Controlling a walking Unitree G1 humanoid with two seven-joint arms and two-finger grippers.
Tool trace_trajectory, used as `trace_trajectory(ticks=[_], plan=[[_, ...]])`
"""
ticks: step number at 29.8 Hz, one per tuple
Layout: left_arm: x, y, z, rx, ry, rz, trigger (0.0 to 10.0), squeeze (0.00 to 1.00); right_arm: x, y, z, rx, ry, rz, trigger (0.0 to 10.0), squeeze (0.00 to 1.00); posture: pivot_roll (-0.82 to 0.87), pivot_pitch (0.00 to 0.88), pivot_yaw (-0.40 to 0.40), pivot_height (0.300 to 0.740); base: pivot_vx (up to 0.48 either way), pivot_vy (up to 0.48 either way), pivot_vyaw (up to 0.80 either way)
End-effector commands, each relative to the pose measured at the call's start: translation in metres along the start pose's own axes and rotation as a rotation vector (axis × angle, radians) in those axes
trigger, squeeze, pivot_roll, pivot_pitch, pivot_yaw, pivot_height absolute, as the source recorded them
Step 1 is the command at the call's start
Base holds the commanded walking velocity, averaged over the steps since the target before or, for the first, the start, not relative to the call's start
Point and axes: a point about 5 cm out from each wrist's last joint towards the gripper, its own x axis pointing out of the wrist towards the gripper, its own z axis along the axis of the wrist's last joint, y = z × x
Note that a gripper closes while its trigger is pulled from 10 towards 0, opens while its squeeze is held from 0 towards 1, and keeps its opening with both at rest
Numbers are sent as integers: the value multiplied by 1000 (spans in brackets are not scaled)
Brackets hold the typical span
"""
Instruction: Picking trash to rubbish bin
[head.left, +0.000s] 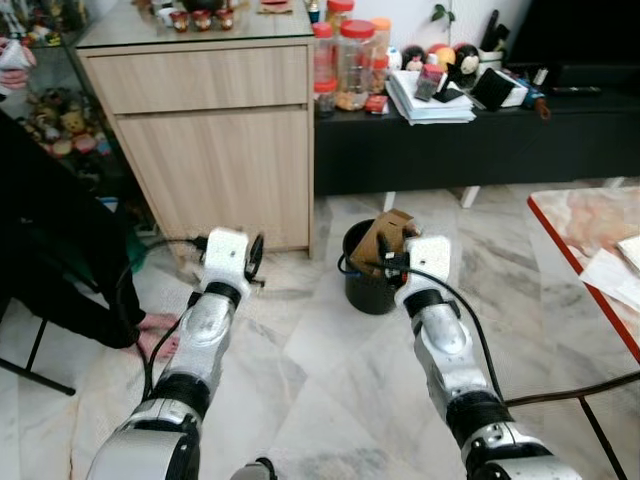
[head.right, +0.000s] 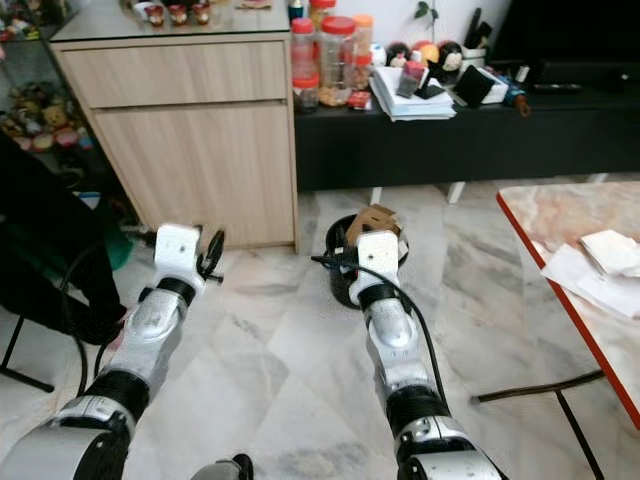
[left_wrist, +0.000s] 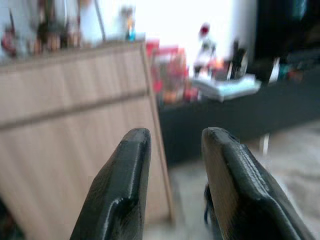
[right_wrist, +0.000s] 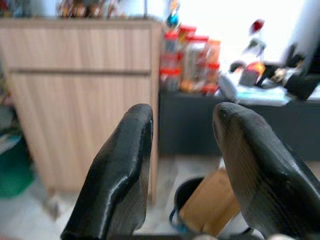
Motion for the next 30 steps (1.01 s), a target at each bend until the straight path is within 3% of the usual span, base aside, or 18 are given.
trace_trajectory(ticks=[1, 8, 13, 22, 24, 30], plan=[[3, -2, 5, -2, -21, 7, 10000, 0, 5, -1, 12, 1, -51, -12, 10000, 0, 119, 120, -25, 740, 0, 0, 0], [8, -12, 10, -34, -35, -11, 10000, 0, 7, -3, 22, 21, -95, -60, 10000, 0, 113, 109, -21, 740, 0, 0, 0], [2, -15, 3, -41, -5, -14, 10000, 0, 4, -6, 22, 37, -97, -87, 10000, 0, 111, 100, -17, 740, 0, 0, 0], [-7, -6, -11, -36, 60, 0, 10000, 0, -2, -6, 12, 34, -45, -114, 10000, 0, 117, 85, -13, 740, 0, 0, -707], [-10, -4, -12, 1, 56, -15, 10000, 0, -3, -4, 9, 31, -33, -105, 10000, 0, 120, 80, -10, 740, 0, 0, -781], [-21, 16, -25, 24, 111, 13, 10000, 0, -12, -16, -6, 25, 26, -178, 10000, 0, 128, 69, -7, 740, 0, 0, -588]])
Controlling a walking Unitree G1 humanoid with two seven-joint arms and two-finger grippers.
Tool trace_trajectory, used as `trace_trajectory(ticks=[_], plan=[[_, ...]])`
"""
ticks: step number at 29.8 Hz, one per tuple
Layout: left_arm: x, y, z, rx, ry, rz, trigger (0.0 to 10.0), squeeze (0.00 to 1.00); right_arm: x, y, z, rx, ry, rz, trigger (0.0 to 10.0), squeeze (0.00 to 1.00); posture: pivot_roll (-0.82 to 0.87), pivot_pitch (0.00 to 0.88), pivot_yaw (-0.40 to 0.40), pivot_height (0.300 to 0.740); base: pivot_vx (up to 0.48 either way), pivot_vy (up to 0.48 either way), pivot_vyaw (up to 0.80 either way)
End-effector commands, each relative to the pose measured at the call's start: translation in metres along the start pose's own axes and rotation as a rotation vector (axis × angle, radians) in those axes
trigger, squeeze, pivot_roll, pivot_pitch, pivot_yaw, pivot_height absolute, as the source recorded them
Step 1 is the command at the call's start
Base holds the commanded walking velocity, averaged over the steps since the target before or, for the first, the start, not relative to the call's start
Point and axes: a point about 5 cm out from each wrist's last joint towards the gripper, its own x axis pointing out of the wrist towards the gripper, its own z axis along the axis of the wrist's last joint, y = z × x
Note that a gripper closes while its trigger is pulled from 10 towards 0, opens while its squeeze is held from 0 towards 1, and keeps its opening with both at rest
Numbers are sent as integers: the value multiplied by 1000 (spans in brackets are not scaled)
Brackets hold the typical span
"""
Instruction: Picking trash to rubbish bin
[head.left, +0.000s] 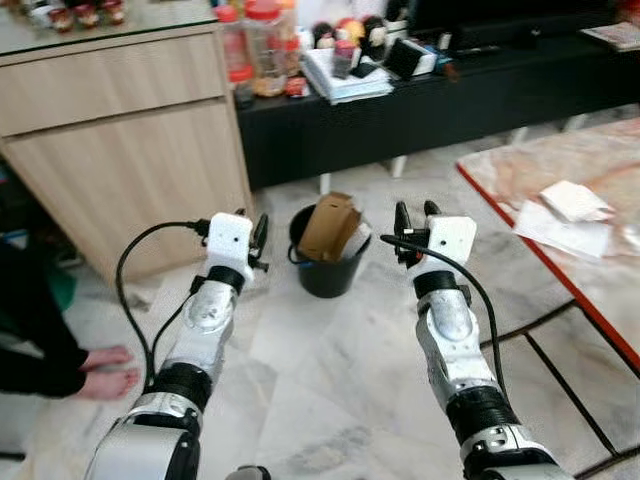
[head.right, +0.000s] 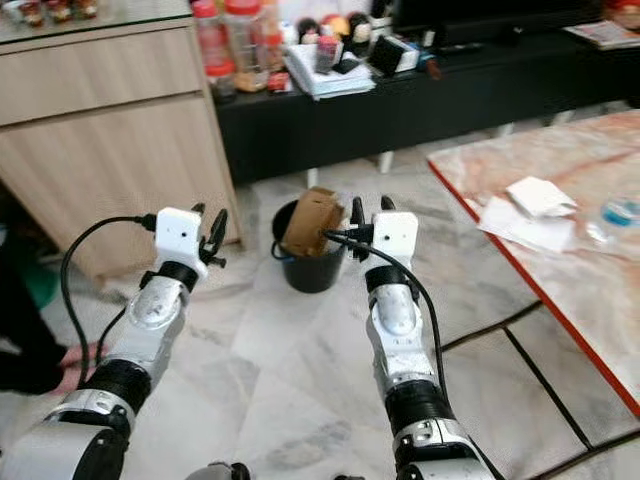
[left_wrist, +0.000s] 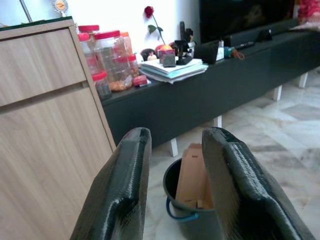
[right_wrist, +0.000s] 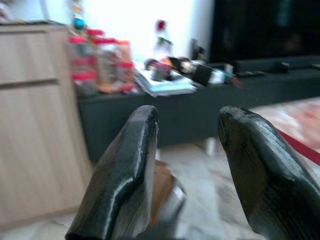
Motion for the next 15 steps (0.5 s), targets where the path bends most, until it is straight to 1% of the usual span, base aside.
trace_trajectory(ticks=[1, 3, 4, 5, 9, 11, 12, 13, 14, 15], plan=[[-8, 7, -10, 6, 33, 2, 10000, 0, -4, -8, -8, -10, 35, -40, 10000, 0, 128, 66, -7, 740, 0, 0, -431], [-9, 8, -11, 12, 38, 3, 10000, 0, -5, -11, -9, -19, 39, -46, 10000, 0, 128, 66, -7, 740, 0, 0, -431], [-12, 14, -13, 14, 48, 16, 10000, 0, -7, -17, -11, -25, 46, -68, 10000, 0, 126, 66, -7, 740, 0, 0, -425], [-13, 17, -14, 22, 53, 20, 10000, 0, -8, -20, -11, -30, 49, -73, 10000, 0, 129, 63, -7, 740, 0, 0, -419], [-15, 23, -17, 43, 68, 28, 10000, 0, -11, -31, -14, -55, 60, -104, 10000, 0, 131, 60, -8, 740, 0, 0, -416], [-17, 27, -20, 52, 80, 31, 10000, 0, -12, -42, -15, -57, 66, -144, 10000, 0, 131, 60, -8, 740, 0, 0, -416], [-17, 27, -20, 52, 80, 31, 10000, 0, -12, -42, -15, -57, 66, -144, 10000, 0, 131, 60, -8, 740, 0, 0, -419], [-20, 31, -22, 52, 91, 40, 10000, 0, -14, -52, -17, -62, 74, -178, 10000, 0, 130, 58, -5, 740, 0, 0, -419], [-21, 33, -23, 55, 95, 43, 10000, 0, -15, -56, -17, -63, 76, -187, 10000, 0, 127, 58, -4, 740, 0, 0, -419], [-21, 33, -23, 55, 95, 43, 10000, 0, -15, -56, -17, -63, 76, -187, 10000, 0, 127, 58, -4, 740, 0, 0, -419]])
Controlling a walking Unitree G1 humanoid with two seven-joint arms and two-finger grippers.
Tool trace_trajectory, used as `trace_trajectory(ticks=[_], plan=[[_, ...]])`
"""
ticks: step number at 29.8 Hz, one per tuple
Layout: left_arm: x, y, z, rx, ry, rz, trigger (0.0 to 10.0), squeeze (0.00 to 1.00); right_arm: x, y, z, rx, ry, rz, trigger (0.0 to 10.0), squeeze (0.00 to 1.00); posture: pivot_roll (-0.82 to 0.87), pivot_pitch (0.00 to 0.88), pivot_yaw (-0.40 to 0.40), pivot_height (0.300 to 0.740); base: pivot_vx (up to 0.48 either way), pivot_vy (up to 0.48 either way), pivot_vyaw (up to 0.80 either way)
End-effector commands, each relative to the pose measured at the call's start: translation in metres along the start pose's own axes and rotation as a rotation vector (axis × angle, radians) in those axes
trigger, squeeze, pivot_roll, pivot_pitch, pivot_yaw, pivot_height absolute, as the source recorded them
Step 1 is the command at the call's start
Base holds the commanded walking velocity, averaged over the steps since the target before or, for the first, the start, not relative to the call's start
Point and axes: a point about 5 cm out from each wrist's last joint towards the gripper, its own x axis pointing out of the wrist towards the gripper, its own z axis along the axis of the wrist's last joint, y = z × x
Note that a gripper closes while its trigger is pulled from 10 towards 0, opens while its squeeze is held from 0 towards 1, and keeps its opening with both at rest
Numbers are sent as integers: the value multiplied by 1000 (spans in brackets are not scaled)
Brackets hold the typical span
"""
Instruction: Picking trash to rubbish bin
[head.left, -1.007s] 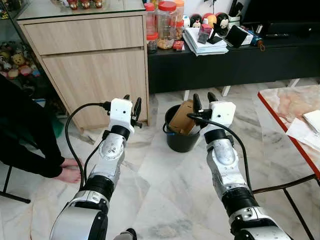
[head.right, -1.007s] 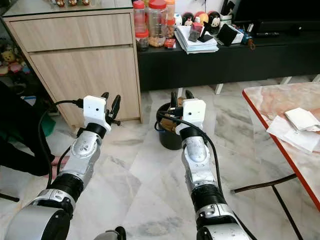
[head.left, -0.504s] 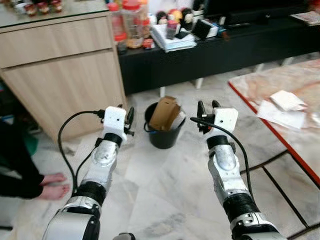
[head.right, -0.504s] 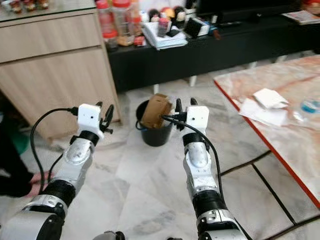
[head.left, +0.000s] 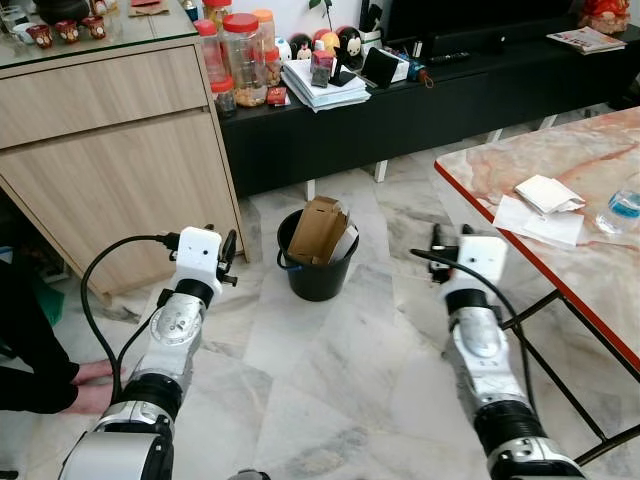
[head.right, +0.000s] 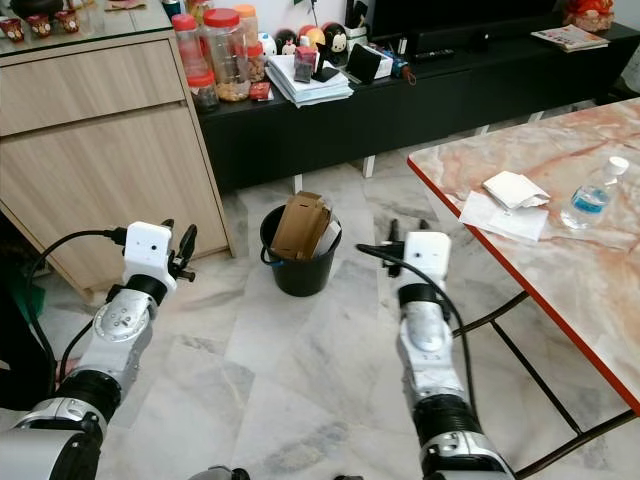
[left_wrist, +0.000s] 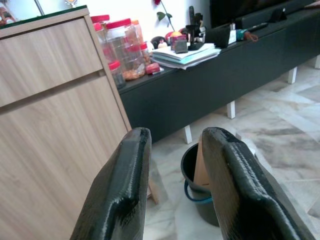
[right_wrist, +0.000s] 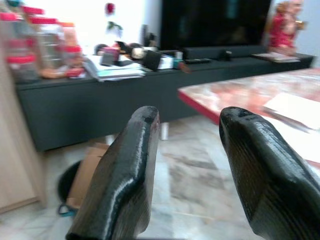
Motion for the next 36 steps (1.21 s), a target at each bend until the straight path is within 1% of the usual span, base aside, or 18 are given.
trace_trajectory(ticks=[1, 5, 12, 16, 17, 23, 26, 32, 36], plan=[[-5, 3, -7, -2, 28, 3, 10000, 0, -2, -7, -4, 13, 13, -29, 10000, 0, 127, 58, -4, 740, 0, 0, -400], [-6, 4, -9, 3, 33, 1, 10000, 0, -3, -11, -4, -6, 13, -25, 10000, 0, 128, 59, -4, 740, 0, 0, -408], [-5, 4, -9, 7, 41, -1, 10000, 0, -2, -17, -3, -9, 9, -44, 10000, 0, 126, 86, -5, 740, 0, 0, -405], [-4, 5, -9, 24, 53, 3, 10000, 0, -1, -21, -1, -5, 2, -59, 10000, 0, 123, 101, -3, 740, 0, 0, -403], [-4, 5, -10, 32, 54, 6, 10000, 0, -2, -21, -2, -5, 3, -59, 10000, 0, 125, 105, -4, 740, 0, -461, -406], [-4, 4, -10, 32, 56, 7, 10000, 0, -2, -20, -2, 1, 6, -59, 10000, 0, 128, 107, -5, 740, 0, -466, -406], [-4, 2, -9, 21, 47, 9, 10000, 0, 0, -14, -1, 6, 5, -41, 10000, 0, 130, 119, -11, 740, 0, 0, -133], [-3, 2, -8, 32, 47, 18, 10000, 0, 0, -13, -1, 8, 5, -35, 10000, 0, 131, 120, -12, 740, 0, 0, -200], [-3, 1, -8, 15, 36, 13, 10000, 0, 0, -10, -1, 13, 4, -23, 10000, 0, 129, 121, -13, 740, 0, -250, 0]])
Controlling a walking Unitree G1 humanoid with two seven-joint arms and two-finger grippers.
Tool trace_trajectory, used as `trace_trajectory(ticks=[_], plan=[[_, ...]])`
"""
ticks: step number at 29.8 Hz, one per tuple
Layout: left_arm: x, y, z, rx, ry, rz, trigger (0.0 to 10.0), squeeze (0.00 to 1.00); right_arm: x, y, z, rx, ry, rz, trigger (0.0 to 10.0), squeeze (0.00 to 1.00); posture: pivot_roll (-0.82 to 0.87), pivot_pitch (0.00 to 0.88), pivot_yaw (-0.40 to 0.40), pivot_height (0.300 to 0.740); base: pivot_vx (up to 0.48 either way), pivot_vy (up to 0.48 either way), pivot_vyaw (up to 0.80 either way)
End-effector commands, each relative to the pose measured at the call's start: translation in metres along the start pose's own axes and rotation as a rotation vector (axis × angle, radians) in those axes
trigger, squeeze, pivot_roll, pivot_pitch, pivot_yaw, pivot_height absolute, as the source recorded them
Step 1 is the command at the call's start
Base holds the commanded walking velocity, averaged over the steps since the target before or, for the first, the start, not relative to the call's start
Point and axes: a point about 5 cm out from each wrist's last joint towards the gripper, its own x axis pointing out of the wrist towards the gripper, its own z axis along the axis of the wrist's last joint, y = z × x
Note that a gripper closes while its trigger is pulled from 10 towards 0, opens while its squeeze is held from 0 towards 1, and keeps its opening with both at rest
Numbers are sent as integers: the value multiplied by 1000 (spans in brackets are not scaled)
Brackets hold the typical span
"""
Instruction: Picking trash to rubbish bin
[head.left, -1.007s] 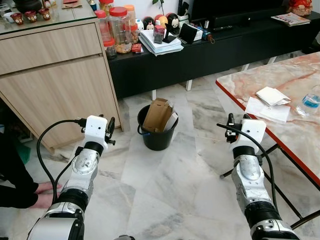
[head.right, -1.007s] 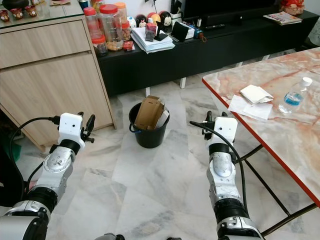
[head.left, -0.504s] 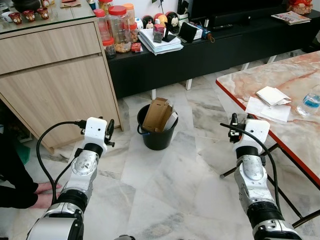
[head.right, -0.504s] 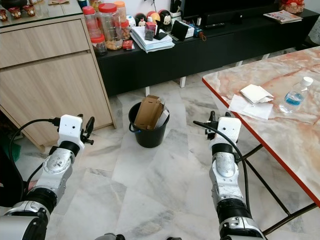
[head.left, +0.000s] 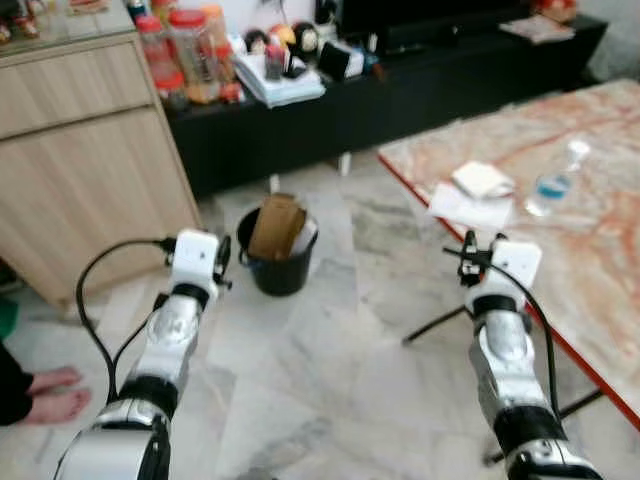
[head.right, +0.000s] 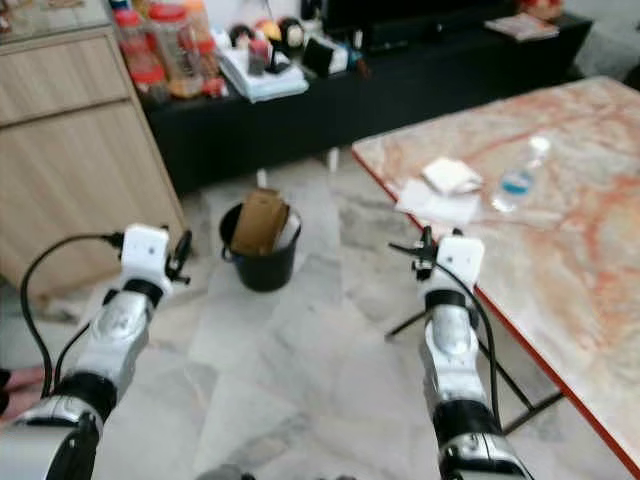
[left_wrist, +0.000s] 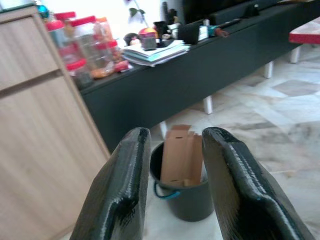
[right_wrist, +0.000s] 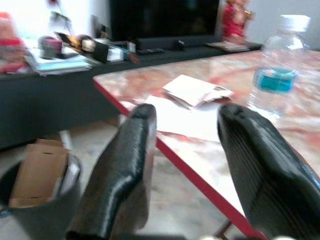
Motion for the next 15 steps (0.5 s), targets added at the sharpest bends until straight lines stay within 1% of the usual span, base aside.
trace_trajectory(ticks=[1, 8, 15], plan=[[-3, 2, -3, -1, 6, 6, 10000, 0, 1, 4, 2, 11, -9, 11, 10000, 0, 129, 121, -13, 740, 0, 0, 0], [-3, -3, -1, -3, -19, -9, 10000, 0, 0, 10, 7, 39, -49, 37, 10000, 0, 129, 125, -16, 740, 0, 0, 0], [-3, -6, -1, -14, -19, -18, 10000, 0, 1, 11, 6, 43, -38, 45, 10000, 0, 129, 126, -16, 740, 0, 0, 0]])
